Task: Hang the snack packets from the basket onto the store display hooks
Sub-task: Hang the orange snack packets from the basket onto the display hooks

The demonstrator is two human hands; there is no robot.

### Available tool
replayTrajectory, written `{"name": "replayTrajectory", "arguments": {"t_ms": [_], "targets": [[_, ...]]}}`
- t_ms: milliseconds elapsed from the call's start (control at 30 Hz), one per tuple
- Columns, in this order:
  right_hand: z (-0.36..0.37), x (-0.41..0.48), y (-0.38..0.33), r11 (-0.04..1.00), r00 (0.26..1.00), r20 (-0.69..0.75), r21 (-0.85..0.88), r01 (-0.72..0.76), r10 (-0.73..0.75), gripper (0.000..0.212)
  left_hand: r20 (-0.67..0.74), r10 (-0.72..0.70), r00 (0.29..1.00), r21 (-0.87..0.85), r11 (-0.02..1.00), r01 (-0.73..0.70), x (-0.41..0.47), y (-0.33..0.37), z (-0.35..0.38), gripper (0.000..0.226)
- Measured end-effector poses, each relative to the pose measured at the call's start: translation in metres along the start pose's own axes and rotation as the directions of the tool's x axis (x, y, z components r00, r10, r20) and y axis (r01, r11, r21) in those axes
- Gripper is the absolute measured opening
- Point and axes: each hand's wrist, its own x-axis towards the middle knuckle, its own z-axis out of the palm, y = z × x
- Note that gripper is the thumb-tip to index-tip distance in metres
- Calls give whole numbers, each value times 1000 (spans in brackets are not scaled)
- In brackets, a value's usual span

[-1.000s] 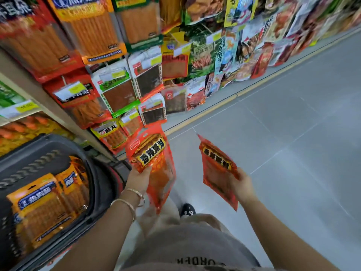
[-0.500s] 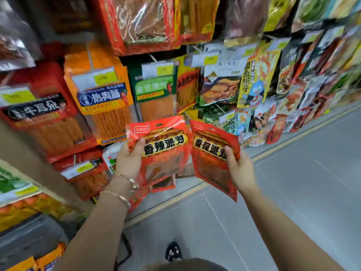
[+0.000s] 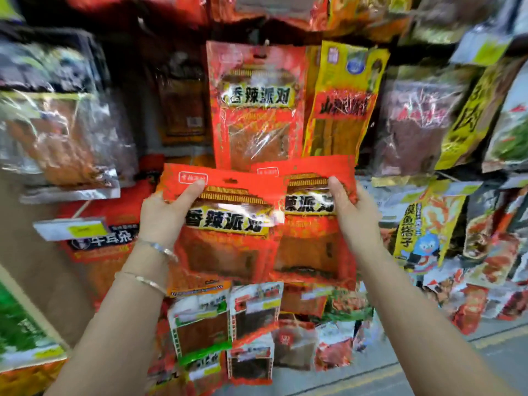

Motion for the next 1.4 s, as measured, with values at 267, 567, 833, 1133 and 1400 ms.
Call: {"name": "replayTrajectory", "arguments": {"t_ms": [267, 567, 833, 1133, 1400], "targets": [[42, 93, -60, 964, 985, -8, 202, 171, -173, 22, 7, -6, 1000, -186, 983, 7, 32, 54, 20, 10], [71, 143, -97, 923, 992, 6, 366, 117, -129, 16, -53, 40, 998, -266, 963, -53, 41, 85, 41, 12], [78, 148, -97, 934, 995, 34, 348, 77, -95, 20, -29, 41, 999, -245, 968, -47, 48, 86, 41, 10], [79, 144, -88, 971, 967, 89, 48, 234, -238, 32, -59, 31, 998, -227, 973, -43, 52, 88, 41, 12], [65, 105, -75, 899, 909, 49, -135, 417, -414, 62, -142, 10, 990, -255, 966, -46, 54, 91, 52, 31]]}}
